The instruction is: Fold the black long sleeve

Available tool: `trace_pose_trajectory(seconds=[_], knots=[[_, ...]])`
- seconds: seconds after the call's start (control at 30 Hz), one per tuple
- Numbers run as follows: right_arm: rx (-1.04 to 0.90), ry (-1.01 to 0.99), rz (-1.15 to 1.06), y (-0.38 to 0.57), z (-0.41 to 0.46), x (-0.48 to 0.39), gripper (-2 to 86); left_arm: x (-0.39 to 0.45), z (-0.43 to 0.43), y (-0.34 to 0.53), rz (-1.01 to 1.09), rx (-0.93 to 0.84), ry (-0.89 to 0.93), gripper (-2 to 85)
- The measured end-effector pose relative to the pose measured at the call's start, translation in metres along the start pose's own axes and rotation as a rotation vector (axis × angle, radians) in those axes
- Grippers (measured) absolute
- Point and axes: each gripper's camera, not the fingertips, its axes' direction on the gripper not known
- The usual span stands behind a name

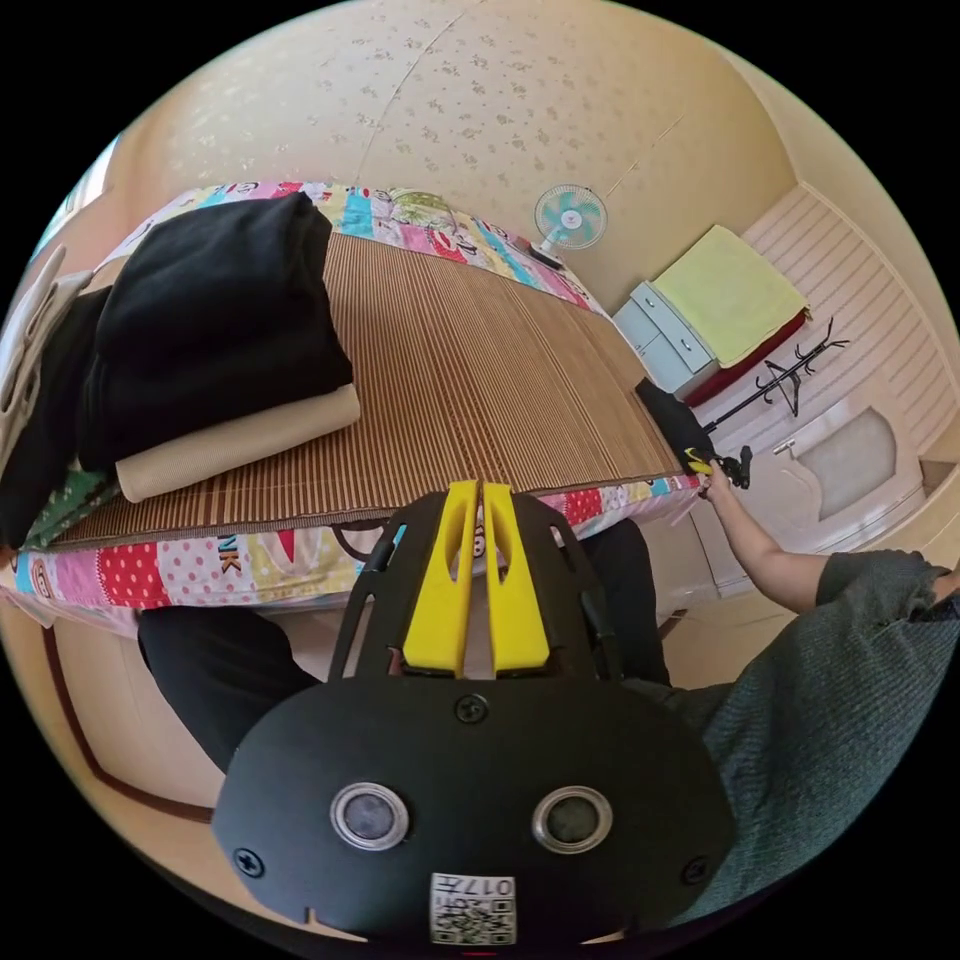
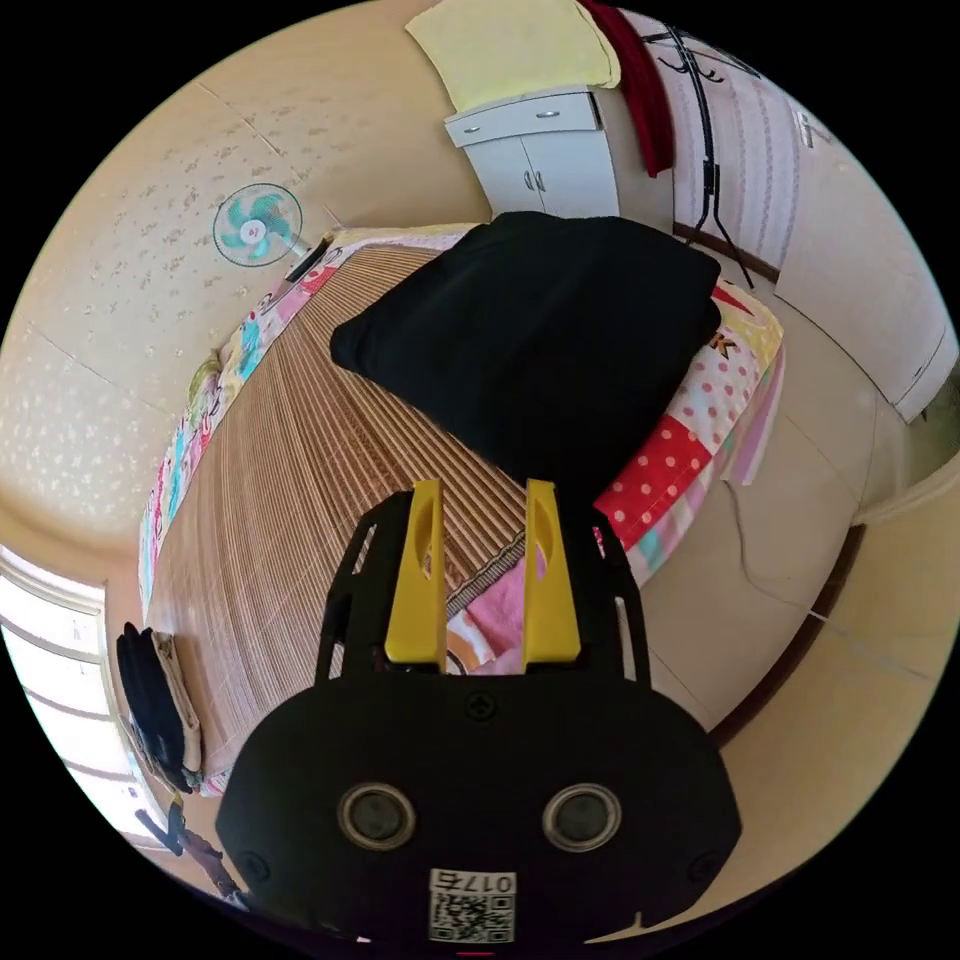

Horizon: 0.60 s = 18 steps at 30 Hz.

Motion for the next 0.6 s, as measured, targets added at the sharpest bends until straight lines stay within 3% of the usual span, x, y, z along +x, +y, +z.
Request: trace_pose_trajectory(seconds=[0.17, 0.27, 0.37, 0.47, 0.6], knots=[[-0.132, 0.119, -0.070, -0.013, 0.021, -0.012, 1.6, 0.008, 0.009, -0.008, 0.000, -0.022, 0.015, -0.7], [-0.242, -0.460, -0.247, 0.007, 0.028, -0.038, 0.9, 0.006, 0.015, -0.007, -0.014, -0.029, 0.042, -0.8], [-0.237, -0.213, -0.335, 0.045, 0.033, -0.085, 1.2, -0.005, 0.017, -0.008, -0.055, -0.036, 0.074, -0.9], [-0.007, 0.011, -0.373, 0.052, -0.002, -0.099, 2.7, -0.017, 0.005, -0.007, -0.083, -0.007, 0.117, -0.8], [0.215, 0.285, -0.177, 0.012, -0.037, -0.061, 12.1, -0.031, -0.014, 0.001, -0.100, 0.031, 0.059, -0.1]])
